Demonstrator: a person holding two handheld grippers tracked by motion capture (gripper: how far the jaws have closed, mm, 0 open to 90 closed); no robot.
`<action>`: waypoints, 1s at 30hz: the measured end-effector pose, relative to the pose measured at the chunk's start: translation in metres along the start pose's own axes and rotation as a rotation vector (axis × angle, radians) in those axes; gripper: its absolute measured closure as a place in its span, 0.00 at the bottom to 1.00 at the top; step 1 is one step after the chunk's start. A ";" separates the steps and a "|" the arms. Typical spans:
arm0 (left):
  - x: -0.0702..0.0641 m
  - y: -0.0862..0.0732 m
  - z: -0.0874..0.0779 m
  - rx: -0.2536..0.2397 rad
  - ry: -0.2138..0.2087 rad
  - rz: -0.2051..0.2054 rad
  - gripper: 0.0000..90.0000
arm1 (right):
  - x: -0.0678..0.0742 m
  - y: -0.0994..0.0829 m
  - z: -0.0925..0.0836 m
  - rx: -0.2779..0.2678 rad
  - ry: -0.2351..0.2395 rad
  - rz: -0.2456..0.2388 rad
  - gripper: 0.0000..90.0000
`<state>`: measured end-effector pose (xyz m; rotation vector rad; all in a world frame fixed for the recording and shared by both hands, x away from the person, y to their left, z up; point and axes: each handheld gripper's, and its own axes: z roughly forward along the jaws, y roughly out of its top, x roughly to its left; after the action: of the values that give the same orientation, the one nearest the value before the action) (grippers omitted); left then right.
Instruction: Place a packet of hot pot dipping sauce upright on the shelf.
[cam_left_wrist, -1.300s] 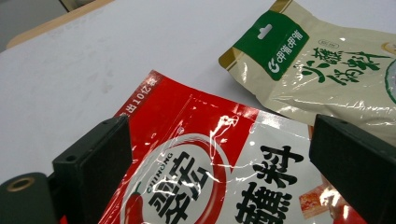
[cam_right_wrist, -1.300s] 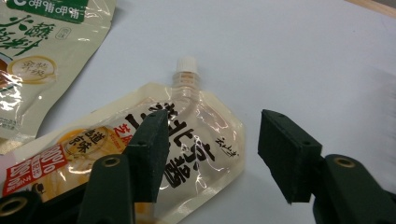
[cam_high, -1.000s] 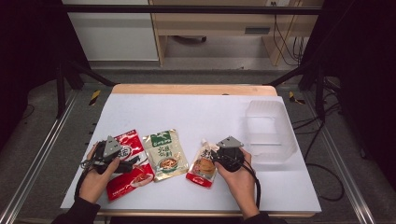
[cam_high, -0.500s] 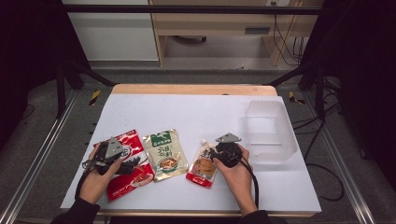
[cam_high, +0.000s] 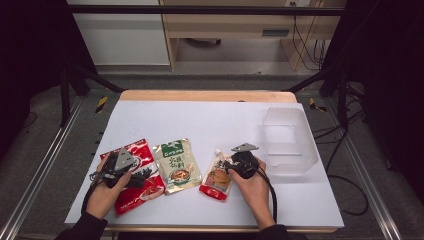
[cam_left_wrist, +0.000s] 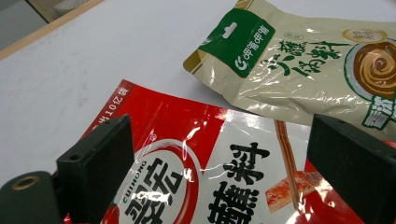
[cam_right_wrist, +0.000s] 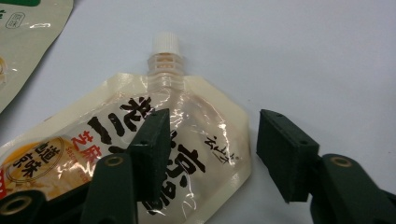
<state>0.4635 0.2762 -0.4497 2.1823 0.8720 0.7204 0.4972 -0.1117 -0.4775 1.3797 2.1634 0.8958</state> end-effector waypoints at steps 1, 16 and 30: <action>0.000 0.000 0.000 0.000 0.000 0.000 0.08 | 0.001 0.000 0.000 -0.002 0.003 -0.007 0.55; -0.002 0.001 0.002 0.006 -0.001 0.015 0.08 | 0.010 -0.001 -0.008 -0.015 0.012 -0.126 0.95; -0.005 0.003 0.001 0.035 -0.055 0.016 0.06 | 0.012 0.006 -0.040 -0.116 0.050 -0.170 0.98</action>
<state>0.4618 0.2705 -0.4493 2.2320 0.8458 0.6550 0.4699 -0.1105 -0.4451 1.1120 2.1894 0.9821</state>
